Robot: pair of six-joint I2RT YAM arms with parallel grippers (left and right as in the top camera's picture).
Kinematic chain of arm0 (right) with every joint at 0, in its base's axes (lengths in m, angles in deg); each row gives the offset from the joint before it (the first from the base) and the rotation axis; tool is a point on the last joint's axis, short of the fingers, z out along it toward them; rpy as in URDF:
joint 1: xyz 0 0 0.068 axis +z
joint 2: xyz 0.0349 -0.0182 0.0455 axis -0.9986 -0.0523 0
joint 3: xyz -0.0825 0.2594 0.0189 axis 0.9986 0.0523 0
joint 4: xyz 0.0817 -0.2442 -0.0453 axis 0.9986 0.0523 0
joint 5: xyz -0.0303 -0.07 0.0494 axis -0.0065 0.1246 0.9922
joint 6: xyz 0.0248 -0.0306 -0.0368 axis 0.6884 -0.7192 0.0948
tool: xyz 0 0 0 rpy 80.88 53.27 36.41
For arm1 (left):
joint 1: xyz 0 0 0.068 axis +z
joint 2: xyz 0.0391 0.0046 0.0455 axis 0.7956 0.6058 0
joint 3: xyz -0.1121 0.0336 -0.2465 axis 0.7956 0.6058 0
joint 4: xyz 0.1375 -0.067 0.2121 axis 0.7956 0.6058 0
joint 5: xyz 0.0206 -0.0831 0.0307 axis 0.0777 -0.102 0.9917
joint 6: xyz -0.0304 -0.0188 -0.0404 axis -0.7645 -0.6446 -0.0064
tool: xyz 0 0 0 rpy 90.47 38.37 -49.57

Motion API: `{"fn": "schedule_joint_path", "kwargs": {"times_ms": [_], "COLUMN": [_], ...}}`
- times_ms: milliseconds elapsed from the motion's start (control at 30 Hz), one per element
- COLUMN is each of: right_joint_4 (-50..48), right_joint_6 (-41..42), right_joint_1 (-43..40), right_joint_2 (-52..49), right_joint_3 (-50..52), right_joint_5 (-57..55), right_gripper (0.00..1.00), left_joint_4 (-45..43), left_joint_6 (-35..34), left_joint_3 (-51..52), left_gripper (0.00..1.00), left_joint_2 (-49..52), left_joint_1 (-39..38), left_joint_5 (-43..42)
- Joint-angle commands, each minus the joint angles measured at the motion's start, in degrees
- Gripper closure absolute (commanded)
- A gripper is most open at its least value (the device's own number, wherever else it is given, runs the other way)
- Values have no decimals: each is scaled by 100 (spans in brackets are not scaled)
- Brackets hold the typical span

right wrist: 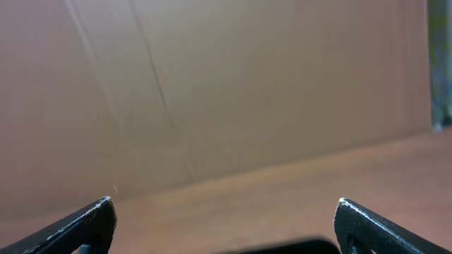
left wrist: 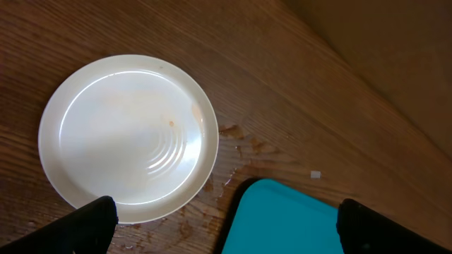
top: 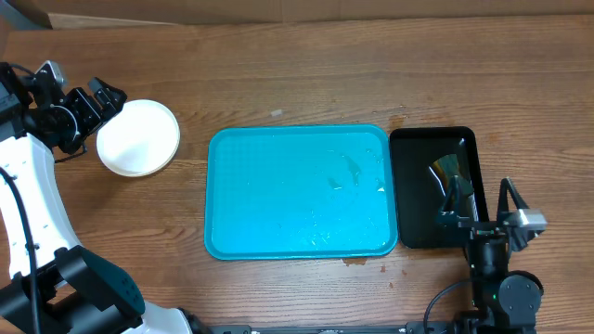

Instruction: Clean dirty plates on tray and stack at the side

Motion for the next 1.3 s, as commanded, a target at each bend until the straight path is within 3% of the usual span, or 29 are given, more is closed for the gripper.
{"fn": "schedule_joint_path", "kwargs": {"times_ms": [0,167,1267], "right_joint_4": [313,981,970], "right_joint_6": [-369,-1198,-1200], "right_joint_1": [-22,-22,-22], "right_joint_2": [68,68,68], "right_joint_3": [61,61,61], "right_joint_5": [42,560,564], "right_gripper": [0,0,0], "left_joint_4": [-4,-4,-2], "left_joint_6": [129,129,129], "left_joint_3": [-42,-42,-42], "left_gripper": [0,0,0], "left_joint_2": [11,11,11], "left_joint_1": [-28,-28,-26], "left_joint_5": [-85,-85,-85]}}
